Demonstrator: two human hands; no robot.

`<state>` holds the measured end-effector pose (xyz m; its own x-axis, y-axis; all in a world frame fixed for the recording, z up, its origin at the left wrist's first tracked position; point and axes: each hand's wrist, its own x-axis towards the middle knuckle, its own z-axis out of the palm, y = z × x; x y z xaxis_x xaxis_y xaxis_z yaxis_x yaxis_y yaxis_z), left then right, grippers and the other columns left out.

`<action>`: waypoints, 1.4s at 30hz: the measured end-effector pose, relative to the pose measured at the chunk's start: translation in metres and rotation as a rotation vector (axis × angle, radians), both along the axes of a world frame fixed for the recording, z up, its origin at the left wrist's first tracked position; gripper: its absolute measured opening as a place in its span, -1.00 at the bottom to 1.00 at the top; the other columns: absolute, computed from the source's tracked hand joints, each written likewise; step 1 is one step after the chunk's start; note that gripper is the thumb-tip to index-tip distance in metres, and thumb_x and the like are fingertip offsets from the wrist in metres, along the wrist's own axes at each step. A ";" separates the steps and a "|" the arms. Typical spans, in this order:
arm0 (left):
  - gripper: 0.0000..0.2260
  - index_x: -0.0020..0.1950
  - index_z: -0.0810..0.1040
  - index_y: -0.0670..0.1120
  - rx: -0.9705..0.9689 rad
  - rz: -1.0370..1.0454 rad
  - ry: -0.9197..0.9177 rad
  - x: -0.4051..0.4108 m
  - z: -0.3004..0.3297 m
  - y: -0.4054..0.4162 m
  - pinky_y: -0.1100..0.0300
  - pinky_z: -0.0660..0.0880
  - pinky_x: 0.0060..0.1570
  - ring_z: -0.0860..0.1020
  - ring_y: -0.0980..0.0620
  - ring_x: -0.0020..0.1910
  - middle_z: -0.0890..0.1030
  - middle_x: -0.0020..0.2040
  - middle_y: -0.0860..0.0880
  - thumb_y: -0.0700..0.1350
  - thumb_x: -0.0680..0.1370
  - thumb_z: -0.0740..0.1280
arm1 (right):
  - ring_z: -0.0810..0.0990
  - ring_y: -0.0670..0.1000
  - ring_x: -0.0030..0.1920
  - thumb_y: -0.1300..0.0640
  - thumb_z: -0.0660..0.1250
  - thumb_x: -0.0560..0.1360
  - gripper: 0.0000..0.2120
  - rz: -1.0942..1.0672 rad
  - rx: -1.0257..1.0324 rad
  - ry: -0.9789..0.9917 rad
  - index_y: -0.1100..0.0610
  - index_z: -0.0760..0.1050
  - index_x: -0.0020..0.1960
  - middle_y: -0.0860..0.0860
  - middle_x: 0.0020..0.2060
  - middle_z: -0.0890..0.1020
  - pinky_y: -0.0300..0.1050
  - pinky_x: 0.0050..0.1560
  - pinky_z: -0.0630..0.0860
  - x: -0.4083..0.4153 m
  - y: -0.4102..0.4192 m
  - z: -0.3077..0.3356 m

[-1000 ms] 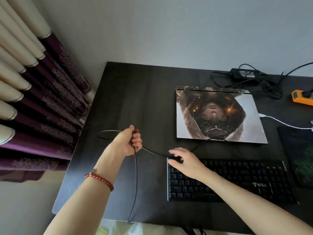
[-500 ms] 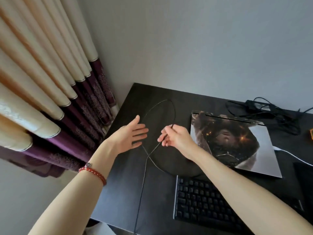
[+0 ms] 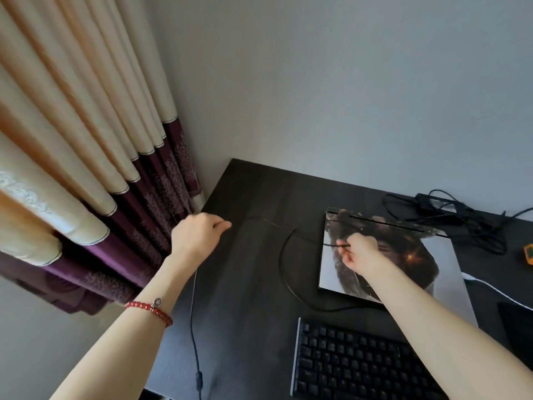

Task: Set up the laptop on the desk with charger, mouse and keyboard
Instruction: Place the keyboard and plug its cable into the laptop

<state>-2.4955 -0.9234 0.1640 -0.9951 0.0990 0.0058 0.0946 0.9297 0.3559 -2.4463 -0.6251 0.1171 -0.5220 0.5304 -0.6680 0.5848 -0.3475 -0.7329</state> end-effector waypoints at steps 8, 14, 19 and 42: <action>-0.73 -0.20 0.61 -0.05 0.711 0.009 -0.042 -0.047 0.057 0.040 0.16 0.56 -0.06 0.60 0.09 -0.28 0.62 -0.32 0.02 0.09 0.53 0.25 | 0.47 -0.08 -0.56 0.05 0.28 0.50 -0.76 1.029 0.318 -0.386 0.23 0.43 -0.02 0.02 -0.52 0.61 -0.33 -0.56 0.27 0.011 -0.006 0.016; -0.71 0.26 0.44 -0.08 0.755 -0.185 -0.081 -0.069 0.076 0.061 0.21 0.61 -0.29 0.56 0.11 -0.47 0.61 -0.26 -0.05 -0.27 0.56 0.22 | 0.61 -0.02 -0.23 0.00 0.20 0.55 -0.73 1.016 0.805 -0.073 0.18 0.54 0.00 -0.02 -0.27 0.68 -0.10 -0.12 0.55 -0.016 -0.001 0.061; -0.80 0.13 0.53 -0.12 0.687 -0.245 0.082 -0.078 0.083 0.056 0.29 0.51 -0.29 0.48 0.10 -0.50 0.62 -0.23 0.06 -0.25 0.58 0.18 | 0.18 0.05 0.45 0.04 0.27 0.52 -0.33 0.837 1.036 0.408 0.00 -0.03 0.49 0.02 0.48 0.13 0.08 0.40 0.23 -0.051 -0.005 0.107; -0.78 0.09 0.53 -0.10 0.603 0.384 0.226 -0.095 -0.030 0.026 0.05 0.44 -0.04 0.54 -0.18 -0.02 0.63 -0.03 -0.13 -0.23 0.58 0.12 | 0.57 -0.04 -0.18 -0.04 0.25 0.52 -0.74 0.872 0.922 0.043 0.09 0.50 0.11 -0.06 -0.17 0.59 -0.16 -0.18 0.44 -0.030 0.035 0.005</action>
<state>-2.5901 -0.8976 0.1338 -0.9270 -0.3404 0.1574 -0.0664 0.5619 0.8246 -2.4763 -0.5899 0.1223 -0.9430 0.2588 -0.2091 0.3314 0.7865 -0.5211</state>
